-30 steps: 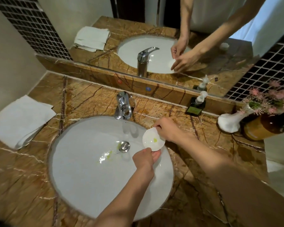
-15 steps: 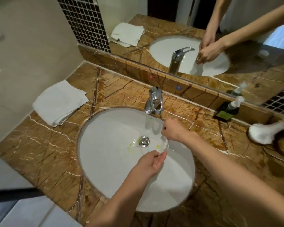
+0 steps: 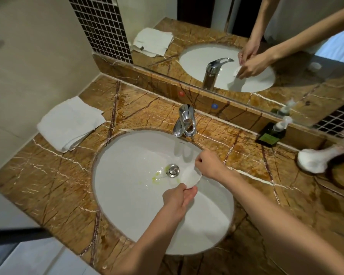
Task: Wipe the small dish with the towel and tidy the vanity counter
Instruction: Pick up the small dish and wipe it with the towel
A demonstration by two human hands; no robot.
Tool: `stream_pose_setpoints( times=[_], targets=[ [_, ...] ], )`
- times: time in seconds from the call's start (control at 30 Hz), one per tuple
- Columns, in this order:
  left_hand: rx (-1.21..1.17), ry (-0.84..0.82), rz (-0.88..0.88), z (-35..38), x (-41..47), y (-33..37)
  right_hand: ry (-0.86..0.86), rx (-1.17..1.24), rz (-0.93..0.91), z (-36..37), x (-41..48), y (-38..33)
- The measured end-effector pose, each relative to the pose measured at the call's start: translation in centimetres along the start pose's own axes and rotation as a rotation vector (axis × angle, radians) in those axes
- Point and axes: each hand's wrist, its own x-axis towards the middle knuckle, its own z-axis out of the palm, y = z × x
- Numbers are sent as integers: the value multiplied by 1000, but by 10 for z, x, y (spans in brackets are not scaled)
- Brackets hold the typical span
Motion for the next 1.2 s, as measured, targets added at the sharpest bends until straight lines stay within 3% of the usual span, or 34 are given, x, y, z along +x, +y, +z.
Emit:
stream_pose_setpoints(
  times=[0.1, 0.2, 0.53, 0.67, 0.97, 1.07, 1.2],
  targets=[
    [122, 53, 98, 1, 3, 1, -53, 4, 39, 3, -2, 6],
    [362, 118, 319, -3, 4, 1, -60, 48, 46, 7, -6, 8],
    [837, 116, 725, -63, 9, 81, -196, 582, 76, 28, -10, -49],
    [979, -6, 736, -89, 9, 137, -249, 614, 97, 37, -2, -93],
    [1247, -89, 825, -147, 22, 276, -226, 623, 62, 72, 46, -214],
    [1213, -28, 817, -157, 27, 317, -211, 670, 50, 77, 70, -249],
    [971, -33, 615, -173, 31, 358, -209, 702, 29, 82, 96, -290]
  ],
)
